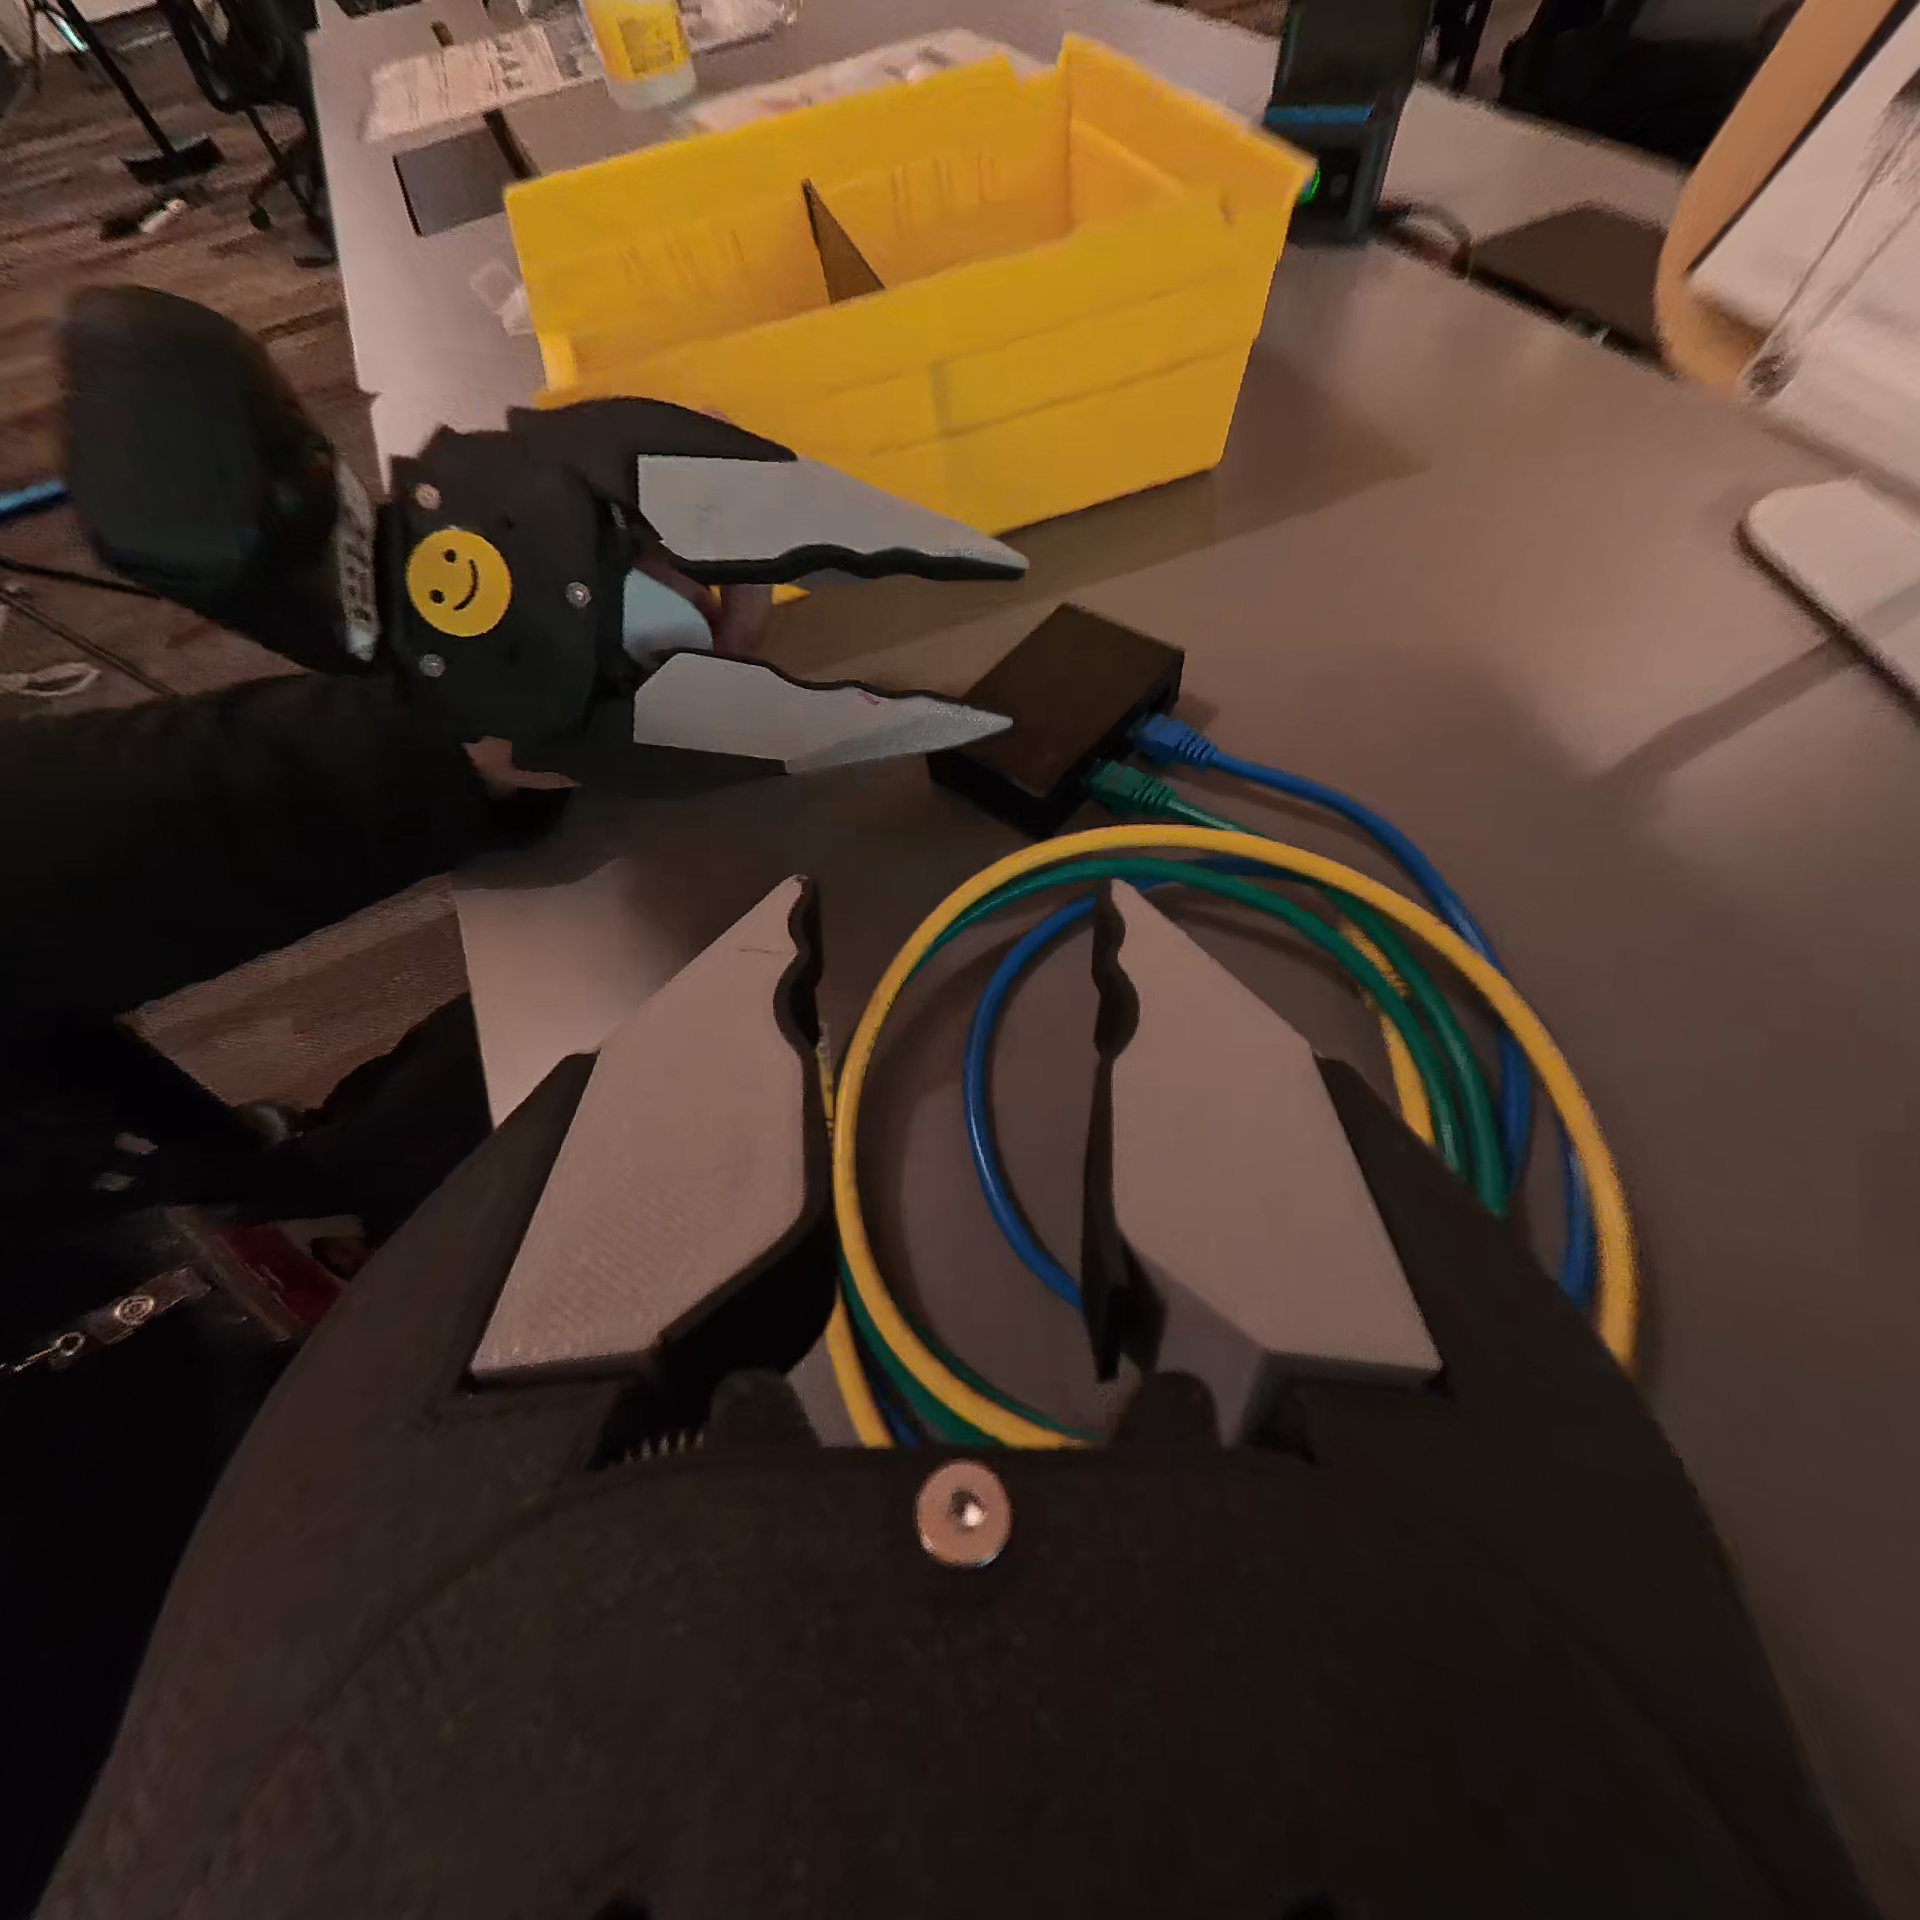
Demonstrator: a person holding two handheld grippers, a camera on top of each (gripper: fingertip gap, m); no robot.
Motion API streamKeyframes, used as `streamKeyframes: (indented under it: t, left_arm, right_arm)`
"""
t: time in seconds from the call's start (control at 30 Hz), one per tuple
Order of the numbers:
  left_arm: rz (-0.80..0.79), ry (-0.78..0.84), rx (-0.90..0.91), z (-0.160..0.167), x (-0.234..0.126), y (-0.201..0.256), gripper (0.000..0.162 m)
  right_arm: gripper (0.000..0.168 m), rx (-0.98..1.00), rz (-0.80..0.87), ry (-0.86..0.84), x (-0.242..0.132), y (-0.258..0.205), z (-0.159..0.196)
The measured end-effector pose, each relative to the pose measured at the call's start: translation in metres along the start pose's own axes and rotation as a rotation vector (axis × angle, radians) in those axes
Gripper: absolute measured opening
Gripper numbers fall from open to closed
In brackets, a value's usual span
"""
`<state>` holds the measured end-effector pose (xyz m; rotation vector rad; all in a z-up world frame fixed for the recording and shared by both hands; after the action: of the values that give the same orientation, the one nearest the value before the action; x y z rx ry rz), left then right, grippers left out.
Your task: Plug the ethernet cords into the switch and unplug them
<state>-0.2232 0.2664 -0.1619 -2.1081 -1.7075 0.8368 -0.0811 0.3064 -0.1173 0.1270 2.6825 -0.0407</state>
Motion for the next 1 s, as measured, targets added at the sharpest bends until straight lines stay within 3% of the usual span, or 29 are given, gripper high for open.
streamKeyframes:
  t: [0.13,0.27,0.33,0.4,0.47,0.53,0.57,0.77,1.0]
  left_arm:
    - [-0.026,0.099,-0.116,-0.003,-0.011,-0.014,0.041]
    - [-0.027,0.121,-0.164,-0.002,-0.014,-0.019,0.041]
    - [-0.029,0.12,-0.167,-0.002,-0.014,-0.019,0.041]
    - [-0.032,0.119,-0.165,-0.002,-0.014,-0.019,0.041]
    - [-0.035,0.114,-0.163,-0.001,-0.014,-0.019,0.04]
    - [-0.035,0.107,-0.159,-0.001,-0.013,-0.019,0.04]
    - [-0.037,0.103,-0.154,-0.001,-0.012,-0.018,0.04]
    - [-0.053,0.065,-0.132,0.001,-0.01,-0.017,0.039]
    - [-0.082,-0.011,-0.27,0.013,-0.012,-0.027,0.041]
  right_arm:
    - [0.056,-0.077,0.046,0.125,-0.078,-0.021,-0.045]
    - [0.059,-0.117,0.206,0.327,-0.167,-0.032,-0.07]
    - [0.055,-0.08,0.347,0.454,-0.204,-0.022,-0.074]
    - [0.04,-0.004,0.513,0.566,-0.233,-0.001,-0.072]
    - [0.034,0.086,0.576,0.573,-0.241,0.021,-0.062]
    - [0.062,0.172,0.531,0.481,-0.219,0.039,-0.048]
    - [0.065,0.201,0.478,0.418,-0.199,0.044,-0.041]
    - [0.073,0.226,0.208,0.098,-0.073,0.039,-0.001]
    - [0.075,0.124,0.098,-0.038,-0.005,0.009,0.019]
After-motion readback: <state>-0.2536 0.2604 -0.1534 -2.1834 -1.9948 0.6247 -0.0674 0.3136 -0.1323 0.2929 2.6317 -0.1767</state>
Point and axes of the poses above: each gripper's, where its closed fingertips meet, x out along the fingers, z out of its underside, y = z × x across the jaws, the point moved 5 cm from there along -x, back along the fingers, and after that the axes turned 10 degrees about z, right-handed, at the moved point
